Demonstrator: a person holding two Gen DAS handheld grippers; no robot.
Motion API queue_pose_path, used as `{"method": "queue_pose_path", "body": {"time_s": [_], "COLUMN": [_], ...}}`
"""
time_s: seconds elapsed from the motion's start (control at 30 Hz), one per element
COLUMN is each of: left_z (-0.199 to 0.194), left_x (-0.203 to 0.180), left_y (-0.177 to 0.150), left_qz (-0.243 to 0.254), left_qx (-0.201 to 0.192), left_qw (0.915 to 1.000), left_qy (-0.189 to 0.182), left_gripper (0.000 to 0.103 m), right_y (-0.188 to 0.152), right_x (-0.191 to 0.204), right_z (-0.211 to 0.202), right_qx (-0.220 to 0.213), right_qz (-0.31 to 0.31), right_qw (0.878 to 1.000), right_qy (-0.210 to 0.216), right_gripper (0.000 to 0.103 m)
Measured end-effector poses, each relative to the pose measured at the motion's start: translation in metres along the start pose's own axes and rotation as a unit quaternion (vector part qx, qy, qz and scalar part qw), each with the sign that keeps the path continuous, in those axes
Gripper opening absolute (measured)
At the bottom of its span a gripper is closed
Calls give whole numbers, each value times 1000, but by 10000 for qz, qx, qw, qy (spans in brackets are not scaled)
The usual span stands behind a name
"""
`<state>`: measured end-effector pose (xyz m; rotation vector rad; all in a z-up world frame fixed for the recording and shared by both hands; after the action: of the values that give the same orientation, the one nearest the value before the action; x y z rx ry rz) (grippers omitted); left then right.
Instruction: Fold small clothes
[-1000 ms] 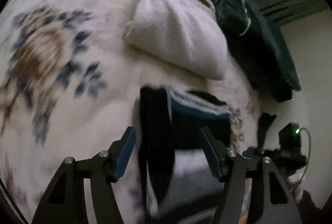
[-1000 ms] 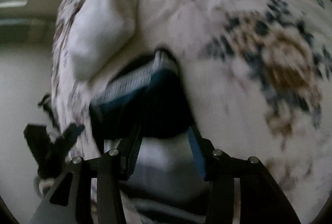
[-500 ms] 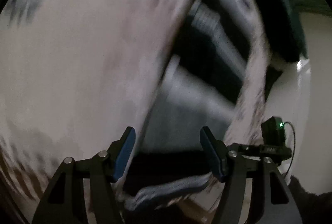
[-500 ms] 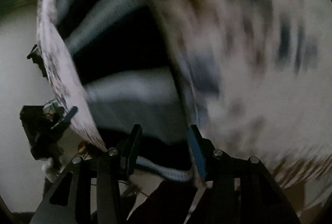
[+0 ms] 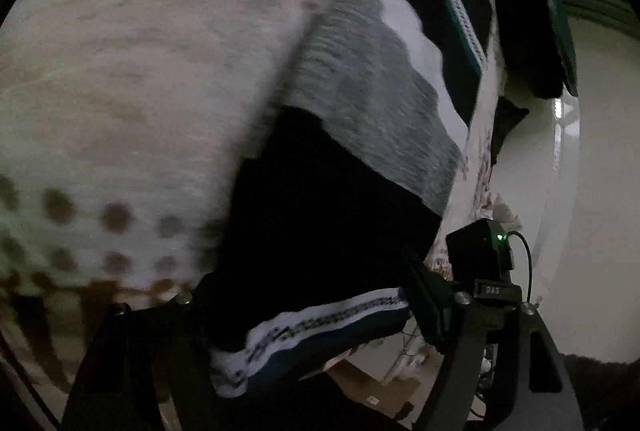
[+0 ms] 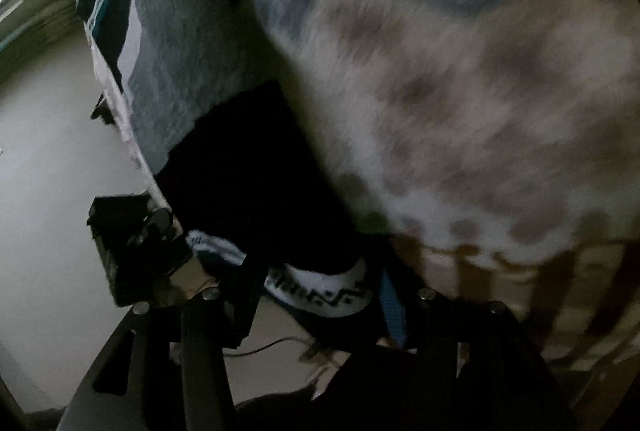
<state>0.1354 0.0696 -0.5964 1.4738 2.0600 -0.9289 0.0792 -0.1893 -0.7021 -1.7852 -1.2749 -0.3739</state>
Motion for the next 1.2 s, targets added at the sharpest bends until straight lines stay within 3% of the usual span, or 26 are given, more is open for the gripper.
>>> {"method": "queue_pose_path", "body": {"time_s": [0.03, 0.07, 0.1, 0.13, 0.17, 0.27, 0.53, 0.7, 0.83, 1.0, 1.07, 1.2], "left_z": [0, -2, -5, -5, -7, -10, -53, -87, -109, -116, -110, -87], "left_x": [-3, -9, -12, -14, -15, -23, -94, -161, -195, -226, -237, -247], "left_y": [-2, -5, -7, -9, -10, -12, -1, 53, 117, 224, 263, 328], "left_qz": [64, 166, 210, 214, 173, 139, 587, 997, 1245, 1365, 1411, 1347], "left_qx": [-35, -117, -147, -176, -249, -335, -896, -1458, -1775, -2055, -2002, -1716], "left_qw": [10000, 9998, 9996, 9994, 9993, 9992, 9942, 9840, 9754, 9679, 9683, 9750], "left_qy": [-19, 31, 142, 230, 225, 181, 17, -250, -391, -479, -496, -417], "left_gripper": [69, 44, 8, 9, 9, 9, 9, 9, 9, 9, 10, 15], "right_y": [-1, -3, -4, -3, -6, -16, -40, -21, 34, 123, 174, 250], "right_x": [0, 0, 0, 1, 1, 2, 51, 101, 155, 224, 253, 275], "right_z": [4, 9, 14, 15, 12, 6, -46, -96, -155, -189, -206, -225], "right_qx": [30, 68, 65, 13, -103, -342, -1070, -1594, -2122, -2639, -2856, -3062], "right_qz": [0, 7, 7, 19, 11, 84, -280, -620, -873, -984, -965, -751], "right_qw": [10000, 10000, 10000, 10000, 9999, 9993, 9917, 9814, 9678, 9536, 9481, 9437], "right_qy": [32, 56, 44, 15, -14, 160, 652, 868, 1032, 1069, 1010, 998], "right_gripper": [54, 54, 54, 50, 31, 17, 14, 14, 14, 14, 14, 14]}}
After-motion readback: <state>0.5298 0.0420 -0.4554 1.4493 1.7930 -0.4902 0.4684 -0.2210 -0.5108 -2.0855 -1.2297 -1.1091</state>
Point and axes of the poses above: each gripper's, at about its wrist camera, not at the fingertips, and z roughly the way its jaws point, x to its left, y to its top, the point moved 1 cm from there along z, roughly the way its jaws point, and after that the axes turned 4 degrees about -z, right-handed, at the moved point
